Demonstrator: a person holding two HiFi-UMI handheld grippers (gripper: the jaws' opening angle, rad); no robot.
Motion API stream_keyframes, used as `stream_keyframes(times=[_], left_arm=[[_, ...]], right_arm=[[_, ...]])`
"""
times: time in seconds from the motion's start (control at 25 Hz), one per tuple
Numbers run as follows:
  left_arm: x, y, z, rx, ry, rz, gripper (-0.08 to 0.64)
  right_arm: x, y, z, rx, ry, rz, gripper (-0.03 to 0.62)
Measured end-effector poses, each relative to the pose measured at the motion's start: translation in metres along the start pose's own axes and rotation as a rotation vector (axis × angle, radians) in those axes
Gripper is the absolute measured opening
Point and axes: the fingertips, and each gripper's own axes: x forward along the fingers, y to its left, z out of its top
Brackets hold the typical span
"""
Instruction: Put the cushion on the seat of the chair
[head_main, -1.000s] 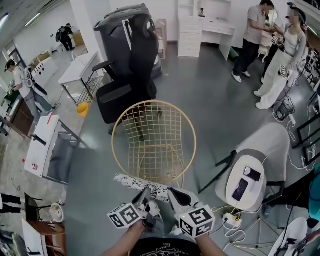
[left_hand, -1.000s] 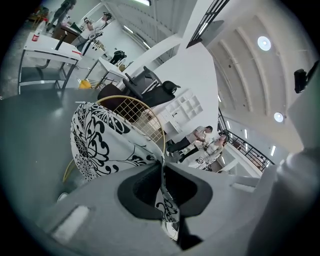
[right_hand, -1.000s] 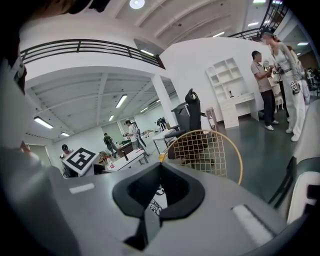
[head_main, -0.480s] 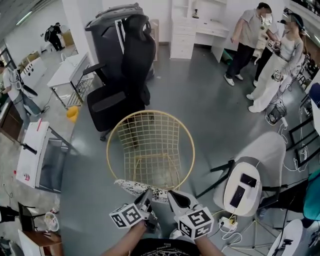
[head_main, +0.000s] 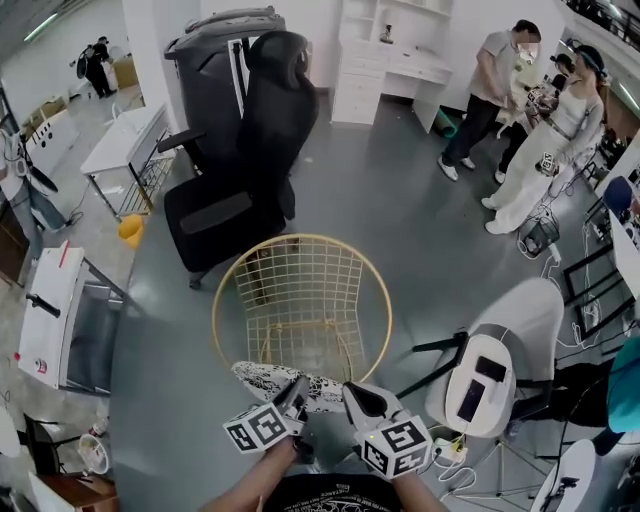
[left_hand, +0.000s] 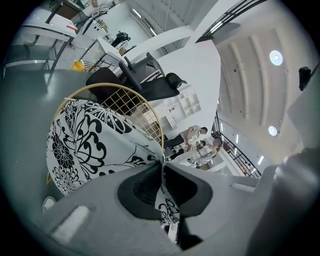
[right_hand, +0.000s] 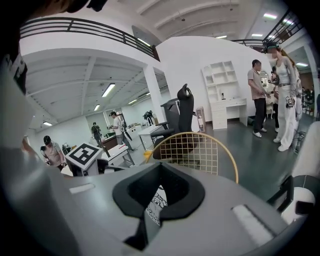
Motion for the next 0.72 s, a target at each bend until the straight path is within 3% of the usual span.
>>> stream_keyframes(times=[0.32,0.72], left_arm=[[0.015,0.006,0.008,-0.004,-0.008,0.023,0.018],[0.043,0.016,0.011,-0.015,-0.080,0.125,0.018]], right_arm=[[0.016,-0.007,0.002,-0.016,0.016,0.035,-0.002],[0.043,-0.045,0.012,-0.050,0.068,0.190,-0.002]])
